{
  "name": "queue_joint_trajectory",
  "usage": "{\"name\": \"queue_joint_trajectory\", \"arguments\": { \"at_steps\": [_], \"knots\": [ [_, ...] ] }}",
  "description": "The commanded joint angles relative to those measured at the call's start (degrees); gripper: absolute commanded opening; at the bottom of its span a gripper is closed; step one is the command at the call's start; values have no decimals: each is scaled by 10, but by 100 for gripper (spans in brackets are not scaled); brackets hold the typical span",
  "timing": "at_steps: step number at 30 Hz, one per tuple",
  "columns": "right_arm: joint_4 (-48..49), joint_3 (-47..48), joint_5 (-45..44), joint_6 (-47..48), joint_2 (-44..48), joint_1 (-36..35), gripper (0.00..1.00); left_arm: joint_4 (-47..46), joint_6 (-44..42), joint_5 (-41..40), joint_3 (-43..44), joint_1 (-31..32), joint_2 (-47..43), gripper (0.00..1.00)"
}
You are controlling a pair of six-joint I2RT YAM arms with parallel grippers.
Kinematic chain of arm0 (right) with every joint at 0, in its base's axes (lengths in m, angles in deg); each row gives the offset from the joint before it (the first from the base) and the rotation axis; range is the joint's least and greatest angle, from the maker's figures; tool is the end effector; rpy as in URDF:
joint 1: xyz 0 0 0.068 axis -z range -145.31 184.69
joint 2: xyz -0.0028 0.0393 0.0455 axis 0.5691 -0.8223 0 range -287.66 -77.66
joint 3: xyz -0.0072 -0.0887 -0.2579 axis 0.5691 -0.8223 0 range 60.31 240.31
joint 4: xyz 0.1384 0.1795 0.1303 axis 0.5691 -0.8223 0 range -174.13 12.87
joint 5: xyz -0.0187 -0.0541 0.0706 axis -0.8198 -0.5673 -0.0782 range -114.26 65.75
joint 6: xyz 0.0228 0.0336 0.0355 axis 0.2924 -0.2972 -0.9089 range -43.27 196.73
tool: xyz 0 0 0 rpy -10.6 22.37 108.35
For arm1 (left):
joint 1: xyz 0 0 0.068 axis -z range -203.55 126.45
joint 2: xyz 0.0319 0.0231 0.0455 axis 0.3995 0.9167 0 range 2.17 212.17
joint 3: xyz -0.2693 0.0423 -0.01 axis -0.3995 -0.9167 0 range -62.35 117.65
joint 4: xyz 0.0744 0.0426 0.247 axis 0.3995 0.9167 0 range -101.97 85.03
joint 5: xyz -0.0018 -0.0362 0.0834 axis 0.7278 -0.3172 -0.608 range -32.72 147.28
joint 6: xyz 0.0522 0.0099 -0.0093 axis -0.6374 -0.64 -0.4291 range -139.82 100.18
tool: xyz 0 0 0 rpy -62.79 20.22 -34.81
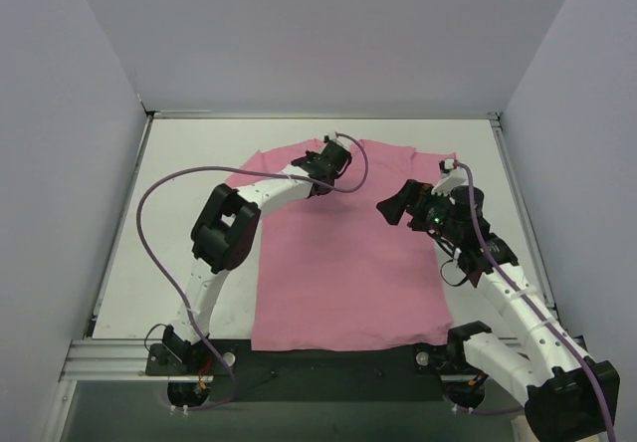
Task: Pin the brooch onto the clothing
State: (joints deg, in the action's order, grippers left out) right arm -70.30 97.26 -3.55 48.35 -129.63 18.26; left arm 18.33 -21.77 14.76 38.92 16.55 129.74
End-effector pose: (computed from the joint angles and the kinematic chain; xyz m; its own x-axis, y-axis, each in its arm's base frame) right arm 0.2033 0.0732 0.3006 -0.4054 0.3441 -0.8469 -0.4631 0.7215 0.5147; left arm 0.3845 -0.2924 0.1843 -0.6318 0.5648 -0.5309 0.2117 0.7846 0.5827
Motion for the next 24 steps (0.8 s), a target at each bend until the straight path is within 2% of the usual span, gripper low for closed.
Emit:
{"name": "queue_joint_trajectory", "arguments": {
  "at_steps": [1,24],
  "knots": [
    [-18,0,-8,1,15,11,100,-3,-1,-24,46,0,21,0],
    [-45,9,-4,1,8,28,100,57,17,-69,104,-2,98,0]
  ]
}}
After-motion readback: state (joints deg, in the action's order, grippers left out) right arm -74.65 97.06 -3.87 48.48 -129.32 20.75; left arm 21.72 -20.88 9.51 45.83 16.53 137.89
